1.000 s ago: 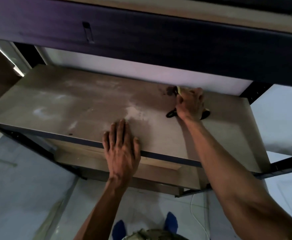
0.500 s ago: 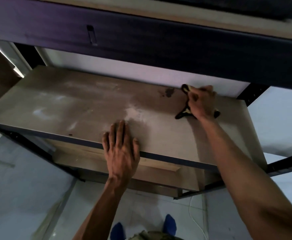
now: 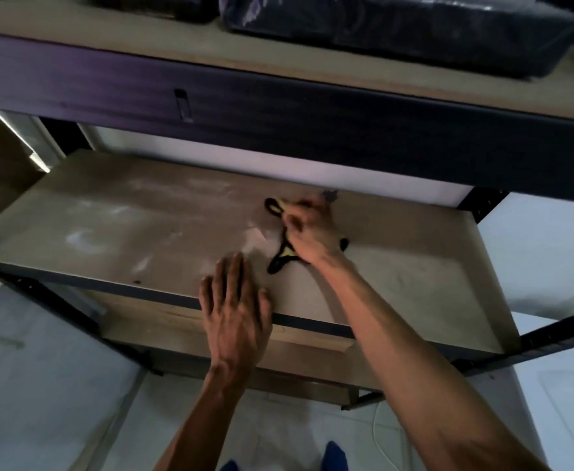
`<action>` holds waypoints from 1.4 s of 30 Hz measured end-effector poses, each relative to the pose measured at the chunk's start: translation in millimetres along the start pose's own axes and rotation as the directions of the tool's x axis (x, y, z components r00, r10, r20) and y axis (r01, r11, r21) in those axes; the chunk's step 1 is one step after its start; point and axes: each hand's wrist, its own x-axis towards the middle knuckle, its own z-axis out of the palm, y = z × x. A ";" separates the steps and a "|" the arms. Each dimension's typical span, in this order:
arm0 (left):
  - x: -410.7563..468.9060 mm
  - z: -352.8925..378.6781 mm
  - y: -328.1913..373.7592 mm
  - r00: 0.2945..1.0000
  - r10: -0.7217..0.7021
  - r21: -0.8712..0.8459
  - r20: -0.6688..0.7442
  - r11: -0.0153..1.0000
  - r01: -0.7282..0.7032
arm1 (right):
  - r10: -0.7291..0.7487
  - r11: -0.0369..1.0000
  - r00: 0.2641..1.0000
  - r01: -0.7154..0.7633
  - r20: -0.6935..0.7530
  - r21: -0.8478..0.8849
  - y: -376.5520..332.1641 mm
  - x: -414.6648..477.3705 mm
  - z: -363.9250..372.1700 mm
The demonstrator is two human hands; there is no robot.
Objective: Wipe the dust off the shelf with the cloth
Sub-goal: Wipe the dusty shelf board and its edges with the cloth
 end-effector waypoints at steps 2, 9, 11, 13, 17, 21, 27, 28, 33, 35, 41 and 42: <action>0.2 1.0 0.7 1.000 -0.003 -0.006 -0.008 1.000 0.003 | 0.031 1.000 0.992 -0.031 -0.125 -0.002 30.1 0.7 -25.1; 0.8 5.7 1.0 1.000 -0.018 -0.012 0.006 1.000 0.018 | 0.322 0.906 0.936 -0.348 -0.141 -0.241 87.9 -37.9 -43.2; 0.6 5.7 0.1 1.000 -0.006 -0.016 -0.007 1.000 0.006 | 0.154 0.965 0.987 -0.160 -0.045 -0.207 48.6 -44.4 -18.5; 0.8 4.7 -1.7 1.000 0.008 -0.014 -0.020 1.000 -0.008 | 0.014 0.977 0.999 -0.003 0.050 -0.212 0.6 -46.4 1.8; -0.1 2.6 -1.9 0.999 0.031 -0.011 -0.026 0.999 -0.032 | -0.018 0.996 0.991 0.030 0.135 -0.086 -22.2 -39.3 7.5; -0.3 2.3 -1.3 0.999 0.020 -0.018 -0.035 1.000 -0.021 | 0.031 0.998 0.999 -0.034 -0.041 -0.053 19.1 -29.7 -26.9; 0.6 5.1 -1.4 1.000 0.010 -0.018 -0.019 1.000 -0.010 | 0.280 0.898 0.946 -0.318 -0.162 -0.305 61.0 -36.8 -28.5; 0.6 4.8 -1.1 1.000 0.008 -0.018 -0.022 1.000 -0.008 | 0.215 0.925 0.971 -0.237 -0.108 -0.296 45.9 -41.0 -21.5; 0.5 2.5 -1.9 0.999 0.018 -0.011 -0.031 1.000 -0.019 | -0.042 0.977 0.989 0.071 0.145 -0.202 -24.9 -47.6 5.9; 0.5 2.2 -2.2 0.999 0.021 -0.009 -0.027 1.000 -0.021 | -0.053 0.989 0.987 0.073 0.152 -0.130 -22.2 -47.1 1.7; 0.7 5.3 -2.8 1.000 0.013 -0.026 -0.017 1.000 -0.013 | 0.112 0.960 0.990 -0.131 -0.090 -0.247 51.9 -27.6 -51.1; 1.1 5.5 -2.6 1.000 0.009 -0.029 -0.017 1.000 -0.009 | 0.206 0.936 0.973 -0.228 -0.109 -0.268 69.9 -27.1 -54.6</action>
